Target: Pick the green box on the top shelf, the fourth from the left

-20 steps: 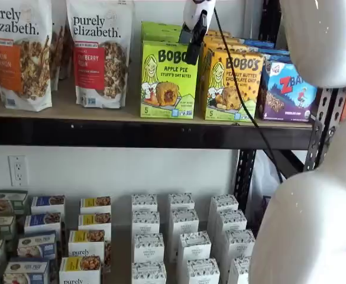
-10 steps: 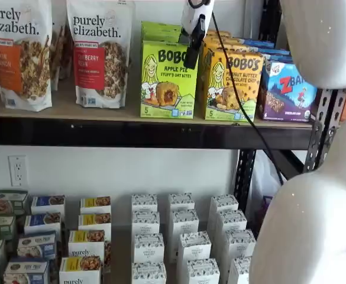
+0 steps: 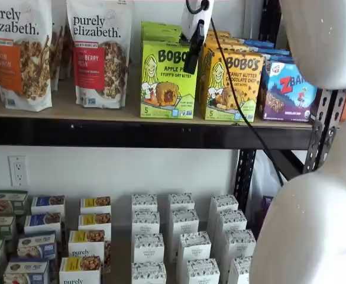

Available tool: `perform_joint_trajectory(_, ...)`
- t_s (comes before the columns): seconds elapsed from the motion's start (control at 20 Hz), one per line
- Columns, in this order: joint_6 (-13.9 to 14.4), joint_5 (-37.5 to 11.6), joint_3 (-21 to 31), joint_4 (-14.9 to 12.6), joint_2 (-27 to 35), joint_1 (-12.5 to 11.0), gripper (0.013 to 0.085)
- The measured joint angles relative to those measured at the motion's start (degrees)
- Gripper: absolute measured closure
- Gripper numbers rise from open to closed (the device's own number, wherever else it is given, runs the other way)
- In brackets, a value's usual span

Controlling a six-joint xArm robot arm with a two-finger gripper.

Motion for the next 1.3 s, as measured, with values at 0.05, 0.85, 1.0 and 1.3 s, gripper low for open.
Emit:
perform_joint_trajectory(0.05,0.0,-0.2,0.2,0.1,-0.1,0.0,0.017)
perform_joint_trajectory(0.85,-0.2,-1.1,0.8,0.5,-0.5,-0.2,0.049)
perform_joint_trajectory(1.0,-0.2,-0.6,0.4,0.3,-0.2,-0.2,0.049)
perform_joint_trajectory(1.3,-0.3,-0.7,0.6,0.1,-0.3,-0.3,0.049)
